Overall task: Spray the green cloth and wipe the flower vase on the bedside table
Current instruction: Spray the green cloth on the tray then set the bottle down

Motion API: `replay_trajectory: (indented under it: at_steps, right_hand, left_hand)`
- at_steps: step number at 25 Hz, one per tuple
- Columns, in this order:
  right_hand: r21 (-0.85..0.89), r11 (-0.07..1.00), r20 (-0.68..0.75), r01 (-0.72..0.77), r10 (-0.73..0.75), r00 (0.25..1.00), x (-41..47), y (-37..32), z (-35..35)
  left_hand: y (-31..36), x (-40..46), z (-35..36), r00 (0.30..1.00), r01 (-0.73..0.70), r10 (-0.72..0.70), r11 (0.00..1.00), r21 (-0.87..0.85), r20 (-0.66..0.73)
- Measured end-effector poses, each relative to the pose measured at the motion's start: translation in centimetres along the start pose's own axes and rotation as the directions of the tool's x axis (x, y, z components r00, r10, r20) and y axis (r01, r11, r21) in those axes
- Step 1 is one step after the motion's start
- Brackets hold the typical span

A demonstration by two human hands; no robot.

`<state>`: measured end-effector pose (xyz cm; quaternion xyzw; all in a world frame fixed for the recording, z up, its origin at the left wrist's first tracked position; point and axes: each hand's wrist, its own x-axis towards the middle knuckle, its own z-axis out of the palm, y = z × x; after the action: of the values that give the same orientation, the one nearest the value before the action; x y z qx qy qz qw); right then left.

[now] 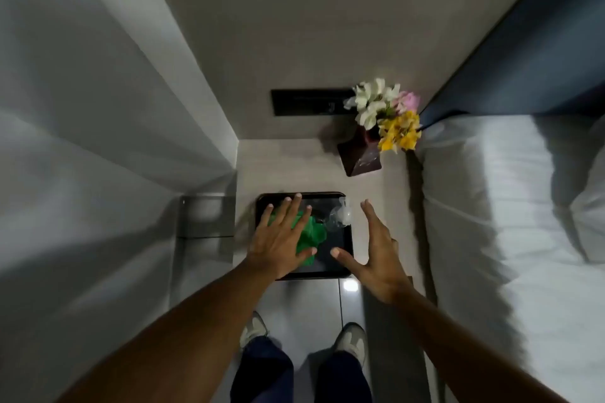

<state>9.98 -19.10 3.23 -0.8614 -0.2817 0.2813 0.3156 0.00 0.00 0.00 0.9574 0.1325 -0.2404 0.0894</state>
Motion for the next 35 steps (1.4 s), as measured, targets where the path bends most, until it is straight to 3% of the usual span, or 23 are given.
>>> replay_trajectory:
  at_steps: [5, 9, 11, 13, 15, 18, 20, 35]
  right_hand:
    - [0.241, 0.971, -0.171, 0.014, 0.028, 0.985, 5.8, 2.7, 5.5]
    - [0.409, 0.897, -0.289, 0.169, -0.048, 0.956, 7.5, 3.9, 7.3]
    - [0.563, 0.819, -0.359, 0.114, 0.117, 0.926, 7.8, 4.0, 6.9]
    - [0.776, 0.631, -0.369, 0.024, 0.422, 0.828, 8.9, 4.7, 6.1]
    - [0.924, 0.383, -0.243, -0.008, 0.601, 0.761, 10.6, 5.4, 4.7]
    - [0.989, 0.149, -0.084, -0.007, 0.596, 0.799, 13.0, 5.8, 3.3]
    - [0.998, 0.05, -0.003, -0.029, 0.553, 0.833, 14.0, 5.4, 3.2]
    - [0.987, 0.161, -0.079, -0.01, 0.537, 0.84, 15.4, 4.8, 3.8]
  left_hand:
    - [0.7, 4.0, 7.0, 0.995, 0.048, -0.049, 0.999, -0.022, -0.085]
    - [0.0, 3.3, 10.4, 0.996, -0.009, 0.007, 1.0, -0.02, -0.09]
    - [-0.3, 3.3, 11.3, 0.998, -0.021, 0.018, 0.999, -0.049, -0.062]
    - [-0.1, 3.5, 11.6, 0.995, -0.039, 0.034, 0.998, -0.051, -0.089]
    - [0.1, 3.7, 11.8, 0.995, -0.025, 0.022, 0.999, -0.028, -0.098]
    - [0.1, 3.8, 12.1, 0.995, -0.017, 0.015, 1.0, -0.024, -0.1]
    - [-0.1, 3.9, 12.3, 0.993, -0.034, 0.035, 0.999, 0.007, -0.115]
    - [0.9, 3.7, 12.8, 0.983, 0.029, -0.024, 0.999, 0.022, -0.183]
